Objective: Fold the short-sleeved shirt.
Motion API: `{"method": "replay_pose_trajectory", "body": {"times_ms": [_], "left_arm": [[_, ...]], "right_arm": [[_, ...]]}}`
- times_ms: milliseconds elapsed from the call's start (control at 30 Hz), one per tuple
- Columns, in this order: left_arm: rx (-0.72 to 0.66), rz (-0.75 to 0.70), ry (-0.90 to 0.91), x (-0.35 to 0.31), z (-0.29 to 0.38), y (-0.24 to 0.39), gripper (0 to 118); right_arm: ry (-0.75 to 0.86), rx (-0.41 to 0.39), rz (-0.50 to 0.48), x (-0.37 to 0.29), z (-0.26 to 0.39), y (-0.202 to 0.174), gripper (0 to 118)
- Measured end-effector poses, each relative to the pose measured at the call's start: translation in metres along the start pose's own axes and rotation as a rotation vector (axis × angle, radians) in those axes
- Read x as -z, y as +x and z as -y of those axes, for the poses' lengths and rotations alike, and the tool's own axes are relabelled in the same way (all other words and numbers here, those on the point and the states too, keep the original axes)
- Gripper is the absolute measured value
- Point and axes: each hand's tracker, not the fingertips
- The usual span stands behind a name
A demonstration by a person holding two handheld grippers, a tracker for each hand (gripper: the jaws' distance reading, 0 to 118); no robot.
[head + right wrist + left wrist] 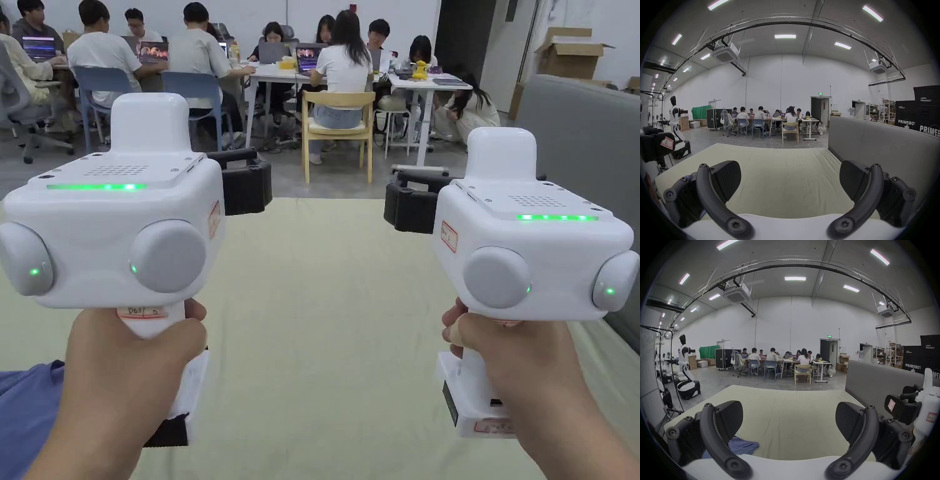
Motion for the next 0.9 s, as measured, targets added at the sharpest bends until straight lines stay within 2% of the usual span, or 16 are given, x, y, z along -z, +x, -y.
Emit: {"method": "replay_pose_trajectory", "body": {"times_ms": [900], "left_arm": [[0.003,0.016,-0.007,-0.0004,-0.0075,-0.0017,118]], "right_arm": [[0.008,0.004,-0.006,-0.0013,-0.0031,0.0055,118]]}}
